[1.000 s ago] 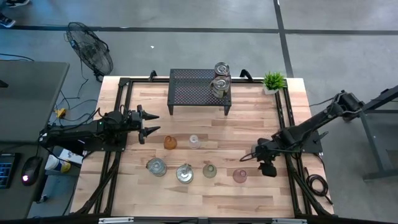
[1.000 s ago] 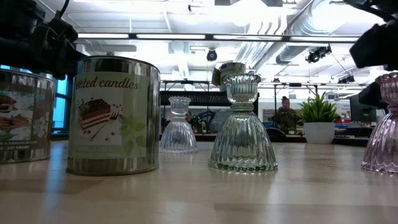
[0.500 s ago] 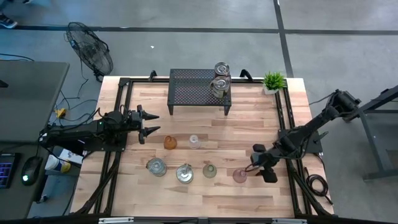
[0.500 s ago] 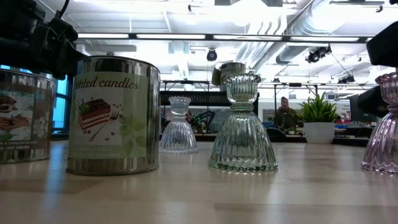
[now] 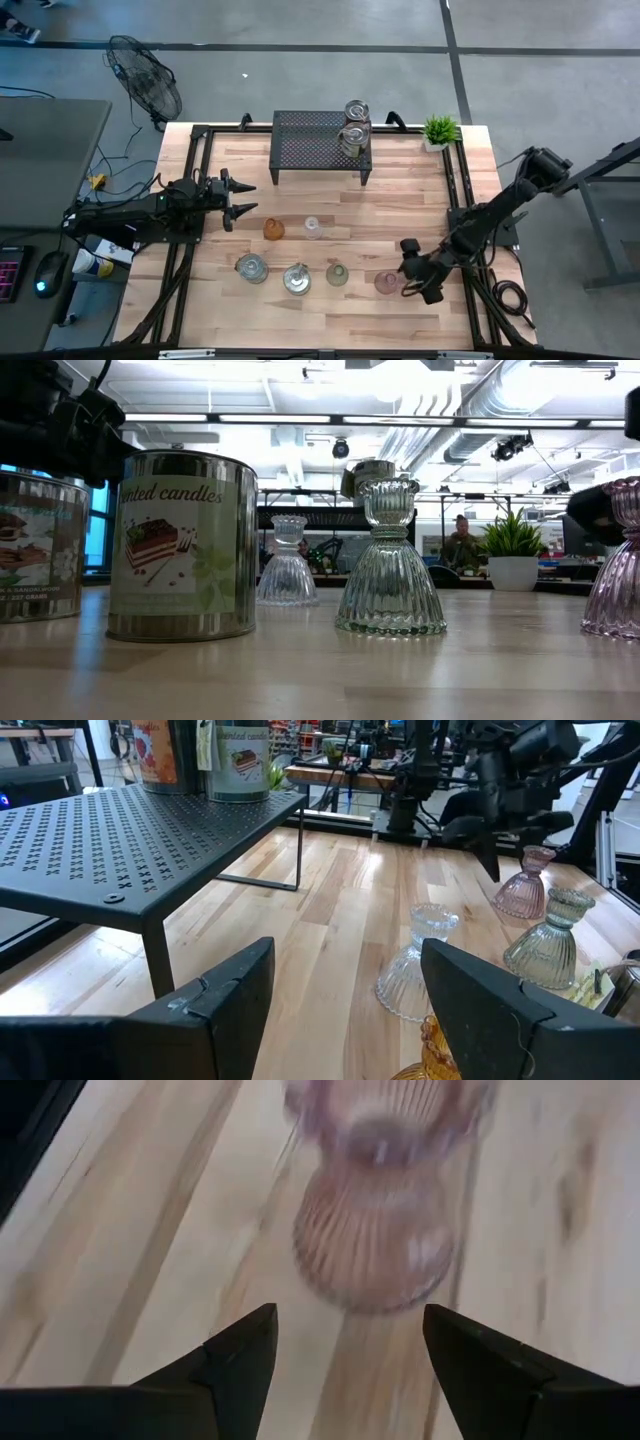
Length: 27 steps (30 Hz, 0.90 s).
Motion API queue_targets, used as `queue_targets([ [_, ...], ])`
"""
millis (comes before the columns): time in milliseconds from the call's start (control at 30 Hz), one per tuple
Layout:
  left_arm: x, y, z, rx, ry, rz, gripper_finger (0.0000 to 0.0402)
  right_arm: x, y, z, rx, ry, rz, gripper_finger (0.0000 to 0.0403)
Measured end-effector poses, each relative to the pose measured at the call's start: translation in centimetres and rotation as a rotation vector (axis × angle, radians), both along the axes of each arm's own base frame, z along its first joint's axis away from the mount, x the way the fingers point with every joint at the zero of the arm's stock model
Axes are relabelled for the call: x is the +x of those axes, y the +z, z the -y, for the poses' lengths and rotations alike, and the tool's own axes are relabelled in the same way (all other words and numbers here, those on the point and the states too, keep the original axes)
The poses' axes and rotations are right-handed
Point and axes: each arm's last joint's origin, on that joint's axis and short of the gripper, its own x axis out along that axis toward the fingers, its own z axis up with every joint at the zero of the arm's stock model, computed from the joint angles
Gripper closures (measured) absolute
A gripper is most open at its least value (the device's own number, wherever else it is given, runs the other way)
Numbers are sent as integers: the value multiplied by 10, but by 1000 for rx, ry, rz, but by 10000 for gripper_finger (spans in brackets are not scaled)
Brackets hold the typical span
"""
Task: Pick & Place candle stick holders
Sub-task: Put the pink glass candlestick on the shelf
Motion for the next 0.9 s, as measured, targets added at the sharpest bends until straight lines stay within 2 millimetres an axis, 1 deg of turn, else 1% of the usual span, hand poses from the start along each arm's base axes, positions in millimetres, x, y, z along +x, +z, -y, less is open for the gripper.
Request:
queue_targets([
  [333,0,0,0,0,-1,0,153,8,-7,-15,-98,10,179,159],
  [533,0,0,0,0,0,0,153,13,-8,-26,-86,27,285,159],
  [667,0,0,0,0,0,0,153,18,-8,-30,-89,13,357,159],
  [900,0,0,0,0,-1,0,153,24,-14,-35,-71,-14,412,159],
])
